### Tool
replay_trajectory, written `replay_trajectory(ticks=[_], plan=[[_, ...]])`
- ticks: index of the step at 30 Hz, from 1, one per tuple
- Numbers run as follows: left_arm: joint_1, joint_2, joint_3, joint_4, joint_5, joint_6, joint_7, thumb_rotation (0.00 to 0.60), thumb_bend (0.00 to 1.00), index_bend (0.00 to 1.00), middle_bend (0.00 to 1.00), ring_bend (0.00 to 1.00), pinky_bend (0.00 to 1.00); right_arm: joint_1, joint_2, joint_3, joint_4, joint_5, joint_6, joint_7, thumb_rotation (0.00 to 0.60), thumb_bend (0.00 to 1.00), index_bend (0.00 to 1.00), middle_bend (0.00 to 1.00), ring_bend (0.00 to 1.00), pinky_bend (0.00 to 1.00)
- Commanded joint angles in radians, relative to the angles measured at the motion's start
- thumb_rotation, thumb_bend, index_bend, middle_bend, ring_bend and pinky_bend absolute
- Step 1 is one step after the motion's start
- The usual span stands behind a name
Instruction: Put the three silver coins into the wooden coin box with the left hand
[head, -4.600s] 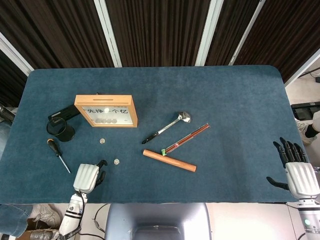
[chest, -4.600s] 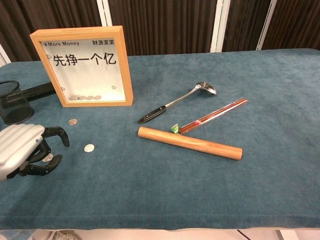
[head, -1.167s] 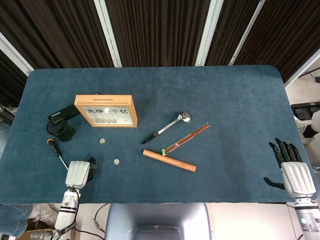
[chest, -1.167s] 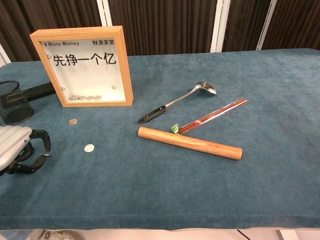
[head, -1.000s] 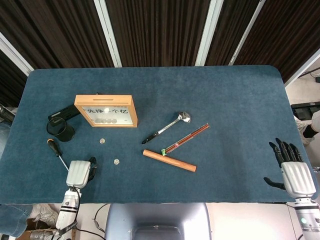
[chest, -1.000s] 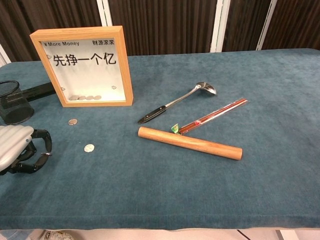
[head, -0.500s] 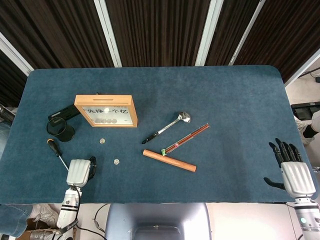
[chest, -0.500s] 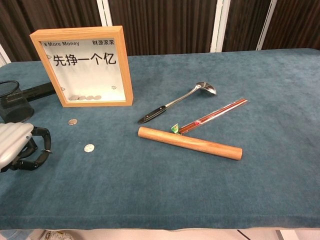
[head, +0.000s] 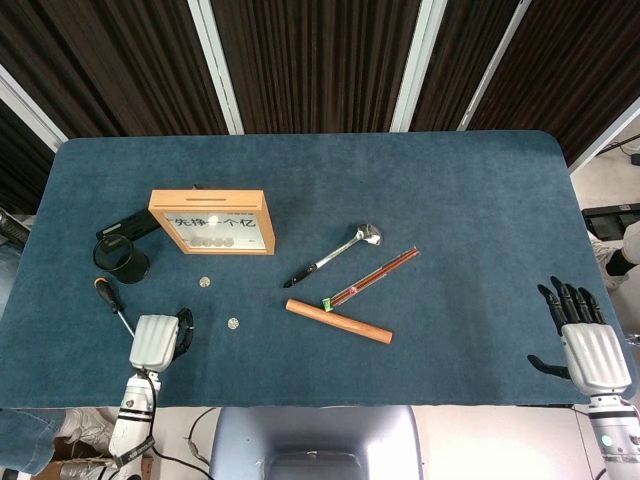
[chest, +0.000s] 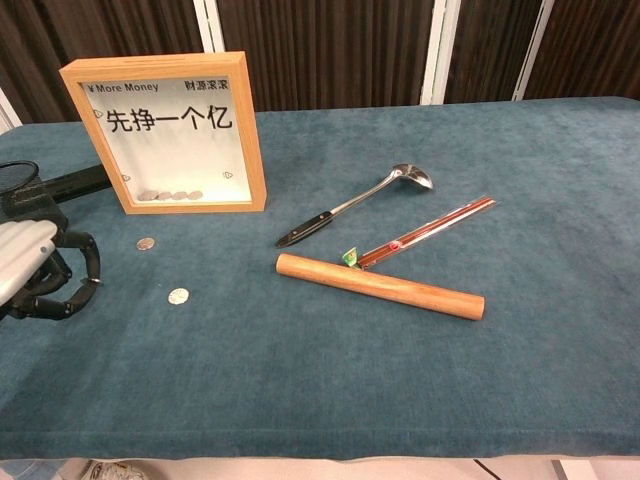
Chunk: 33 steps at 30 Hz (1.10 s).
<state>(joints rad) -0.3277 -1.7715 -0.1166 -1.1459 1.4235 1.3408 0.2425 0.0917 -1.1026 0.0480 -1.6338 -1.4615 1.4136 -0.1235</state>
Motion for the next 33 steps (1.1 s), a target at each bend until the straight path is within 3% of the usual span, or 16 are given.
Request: replay_trajectory(ticks=[1,5,8,13,23,33], plan=[[-0.047,0.193,-0.091,-0.285,-0.012,-0.008,0.103,0.600,0.42,0.60,1.00,1.00,1.00,0.002,-0.001,0.002,0.001,0.004,-0.003,0.002,0.600,0.14,0.00,0.00,0.00,0.00],[-0.098,0.355,-0.208,-0.549,-0.176,-0.100,0.247,0.600,0.42,0.60,1.00,1.00,1.00,0.007,-0.003,0.010,0.006,0.019,-0.012,0.007,0.600,0.14,0.00,0.00,0.00,0.00],[-0.137,0.423,-0.273,-0.649,-0.291,-0.142,0.313,0.600,0.42,0.60,1.00,1.00,1.00,0.012,-0.003,0.015,0.010,0.026,-0.020,0.012,0.600,0.14,0.00,0.00,0.00,0.00],[-0.218,0.483,-0.348,-0.723,-0.435,-0.166,0.413,0.600,0.42,0.60,1.00,1.00,1.00,0.017,-0.003,0.025,0.018,0.049,-0.030,0.016,0.600,0.14,0.00,0.00,0.00,0.00],[-0.402,0.540,-0.449,-0.773,-0.724,-0.195,0.524,0.600,0.42,0.59,1.00,1.00,1.00,0.030,-0.007,0.042,0.025,0.096,-0.057,0.012,0.600,0.14,0.00,0.00,0.00,0.00],[-0.589,0.488,-0.429,-0.622,-0.892,-0.228,0.565,0.600,0.42,0.60,1.00,1.00,1.00,0.030,0.001,0.044,0.022,0.109,-0.063,0.020,0.600,0.14,0.00,0.00,0.00,0.00]])
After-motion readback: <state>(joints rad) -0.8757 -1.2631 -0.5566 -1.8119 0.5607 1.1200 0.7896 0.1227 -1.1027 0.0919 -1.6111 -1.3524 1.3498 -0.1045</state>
